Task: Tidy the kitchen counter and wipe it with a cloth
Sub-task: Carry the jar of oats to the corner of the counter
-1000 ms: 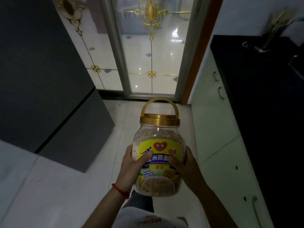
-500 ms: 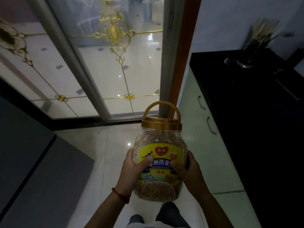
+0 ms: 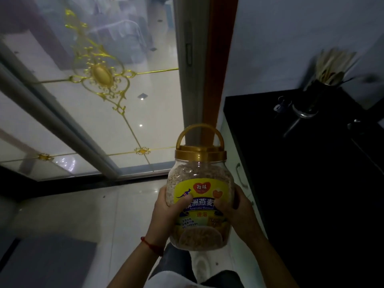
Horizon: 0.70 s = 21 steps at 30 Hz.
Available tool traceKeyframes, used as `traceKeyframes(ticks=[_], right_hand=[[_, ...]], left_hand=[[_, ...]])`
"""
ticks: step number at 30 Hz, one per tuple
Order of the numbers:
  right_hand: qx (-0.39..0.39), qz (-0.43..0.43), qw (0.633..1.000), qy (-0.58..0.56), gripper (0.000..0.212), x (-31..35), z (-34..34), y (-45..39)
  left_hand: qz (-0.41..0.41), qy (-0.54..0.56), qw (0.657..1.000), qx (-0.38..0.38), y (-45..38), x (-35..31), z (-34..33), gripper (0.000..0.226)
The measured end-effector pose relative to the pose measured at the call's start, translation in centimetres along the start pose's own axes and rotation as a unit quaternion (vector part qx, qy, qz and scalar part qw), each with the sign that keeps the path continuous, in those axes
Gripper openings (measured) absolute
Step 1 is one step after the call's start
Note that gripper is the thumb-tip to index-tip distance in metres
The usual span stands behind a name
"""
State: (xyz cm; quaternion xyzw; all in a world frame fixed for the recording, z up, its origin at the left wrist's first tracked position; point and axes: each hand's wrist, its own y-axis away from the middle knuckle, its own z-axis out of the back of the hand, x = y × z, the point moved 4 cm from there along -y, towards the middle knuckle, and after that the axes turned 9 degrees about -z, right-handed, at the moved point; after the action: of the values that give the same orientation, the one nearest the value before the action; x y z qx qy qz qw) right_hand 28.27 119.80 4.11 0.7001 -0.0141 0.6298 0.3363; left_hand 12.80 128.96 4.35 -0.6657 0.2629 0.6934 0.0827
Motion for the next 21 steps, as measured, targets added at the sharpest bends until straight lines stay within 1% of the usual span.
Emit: traceKeyframes(ticks=[2,5,6,8,9,13,17,19,21], right_hand=[[-0.027,-0.004,1.0,-0.007,0.102,0.4,1.2,-2.3],[-0.066,-0.01,0.997,-0.032,0.095,1.5,3.1,-5.9],[-0.073,-0.011,0.996,-0.051,0.096,2.1,3.7,-6.9],[-0.093,-0.015,0.992,-0.08,0.106,3.3,5.2,-9.5],[-0.102,-0.019,0.991,-0.086,0.108,4.0,6.0,-10.7],[-0.123,-0.011,0.986,-0.114,0.098,7.5,9.0,-15.0],[-0.136,0.005,0.984,-0.115,0.094,10.2,12.3,-18.5],[-0.138,0.011,0.986,-0.095,0.098,11.4,14.1,-20.1],[-0.129,0.015,0.988,-0.085,0.099,12.2,15.9,-21.5]], left_hand=[[0.005,-0.007,1.0,0.024,-3.2,-0.3,-1.1,0.128],[0.012,-0.017,0.998,0.066,-8.4,-0.5,-3.3,0.125],[0.009,-0.02,0.996,0.082,-9.8,-0.8,-4.0,0.121],[0.006,-0.018,0.993,0.118,-13.6,-1.5,-5.7,0.114],[0.011,-0.015,0.99,0.139,-15.4,-1.8,-6.7,0.115],[0.018,-0.018,0.977,0.209,-22.1,-3.7,-10.0,0.123],[-0.01,-0.021,0.963,0.269,-27.4,-5.9,-13.4,0.113],[-0.015,-0.024,0.959,0.282,-29.6,-6.5,-14.9,0.105],[-0.031,-0.03,0.955,0.294,-31.4,-6.7,-16.2,0.103]])
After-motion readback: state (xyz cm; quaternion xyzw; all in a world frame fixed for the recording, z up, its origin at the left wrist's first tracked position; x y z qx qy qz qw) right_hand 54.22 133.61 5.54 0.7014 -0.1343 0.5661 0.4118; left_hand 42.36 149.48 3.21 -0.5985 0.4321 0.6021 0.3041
